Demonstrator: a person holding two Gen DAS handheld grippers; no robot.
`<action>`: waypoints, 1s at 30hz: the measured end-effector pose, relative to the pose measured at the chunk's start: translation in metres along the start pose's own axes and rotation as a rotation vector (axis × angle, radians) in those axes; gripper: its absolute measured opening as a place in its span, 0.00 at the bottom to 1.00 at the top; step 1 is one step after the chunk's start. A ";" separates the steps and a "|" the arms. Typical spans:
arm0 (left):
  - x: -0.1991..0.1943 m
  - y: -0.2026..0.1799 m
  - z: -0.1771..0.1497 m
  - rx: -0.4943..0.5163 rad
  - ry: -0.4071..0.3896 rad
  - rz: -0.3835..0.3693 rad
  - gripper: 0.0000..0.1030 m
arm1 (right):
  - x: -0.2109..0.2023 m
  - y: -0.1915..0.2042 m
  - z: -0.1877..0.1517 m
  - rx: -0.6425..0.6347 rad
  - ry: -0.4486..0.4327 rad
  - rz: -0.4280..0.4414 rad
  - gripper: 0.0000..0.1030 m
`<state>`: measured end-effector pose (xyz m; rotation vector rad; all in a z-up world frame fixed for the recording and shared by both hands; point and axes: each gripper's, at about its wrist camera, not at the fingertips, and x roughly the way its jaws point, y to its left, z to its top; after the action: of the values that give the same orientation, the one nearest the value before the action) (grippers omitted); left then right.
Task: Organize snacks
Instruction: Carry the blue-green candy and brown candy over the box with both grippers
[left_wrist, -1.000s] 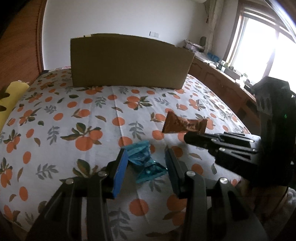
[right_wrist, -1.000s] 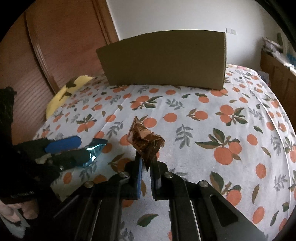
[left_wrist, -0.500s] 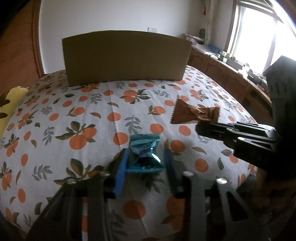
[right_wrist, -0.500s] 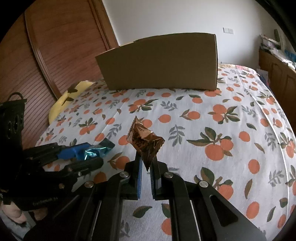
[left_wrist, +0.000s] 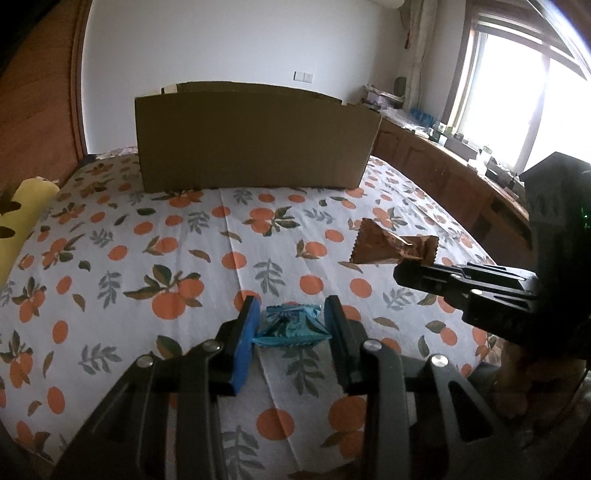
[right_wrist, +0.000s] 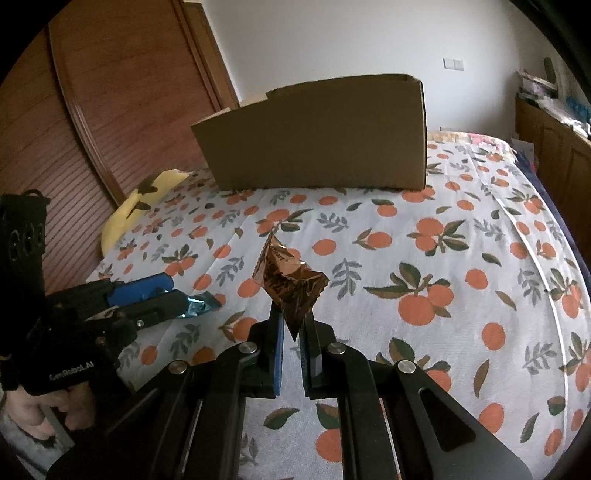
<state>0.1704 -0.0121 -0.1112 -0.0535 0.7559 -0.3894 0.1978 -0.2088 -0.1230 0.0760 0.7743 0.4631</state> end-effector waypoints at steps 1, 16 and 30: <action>-0.001 0.001 0.001 0.001 -0.001 -0.001 0.33 | -0.001 0.001 0.001 -0.002 -0.002 -0.001 0.05; -0.010 -0.002 0.007 0.013 -0.027 -0.027 0.33 | -0.003 0.001 0.002 -0.003 -0.008 0.005 0.05; -0.025 -0.005 0.058 0.070 -0.101 -0.030 0.33 | -0.018 0.005 0.040 -0.049 -0.066 0.009 0.05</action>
<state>0.1911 -0.0125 -0.0514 -0.0190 0.6424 -0.4386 0.2123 -0.2081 -0.0811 0.0485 0.6976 0.4858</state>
